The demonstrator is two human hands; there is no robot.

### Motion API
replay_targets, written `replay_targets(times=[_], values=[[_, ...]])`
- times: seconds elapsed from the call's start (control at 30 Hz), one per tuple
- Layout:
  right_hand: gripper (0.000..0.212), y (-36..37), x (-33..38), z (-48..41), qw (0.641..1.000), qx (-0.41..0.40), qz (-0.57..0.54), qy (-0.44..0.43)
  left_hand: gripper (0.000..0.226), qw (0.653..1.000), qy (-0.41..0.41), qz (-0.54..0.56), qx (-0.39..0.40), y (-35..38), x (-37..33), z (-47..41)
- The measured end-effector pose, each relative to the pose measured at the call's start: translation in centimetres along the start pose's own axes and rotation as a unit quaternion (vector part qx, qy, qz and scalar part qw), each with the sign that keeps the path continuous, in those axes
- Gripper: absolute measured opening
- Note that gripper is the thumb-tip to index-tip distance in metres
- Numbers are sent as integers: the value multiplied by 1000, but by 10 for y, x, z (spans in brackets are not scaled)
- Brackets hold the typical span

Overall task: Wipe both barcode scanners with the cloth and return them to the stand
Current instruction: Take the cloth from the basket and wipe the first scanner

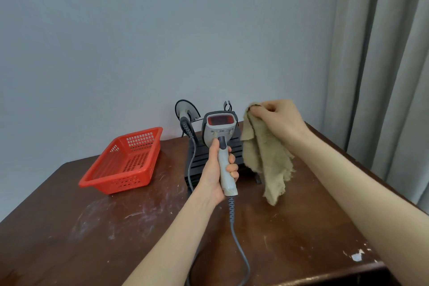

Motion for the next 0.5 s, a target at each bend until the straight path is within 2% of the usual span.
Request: replay_targets(times=[0.13,0.2,0.37,0.5], values=[[38,21,8,16,978,29,133,-158,41,1000,-8,-4,-4,4,2,2],[35,26,7,19,970,28,168,-171,41,1000,-13,-2,-9,5,3,3],[23,40,23,28,964,55,143,-216,40,999,-5,-30,-16,8,5,5],[18,35,26,26,946,48,210,-240,41,999,5,-29,-20,8,1,7]])
Point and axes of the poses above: each hand's wrist, its own z-axis away from the middle knuckle, its own y-axis out of the palm, x = y × z, the point moved 3 cm from there along -z, towards the middle knuckle, and after that the axes turned 12 degrees about -x, right-handed, at the moved point
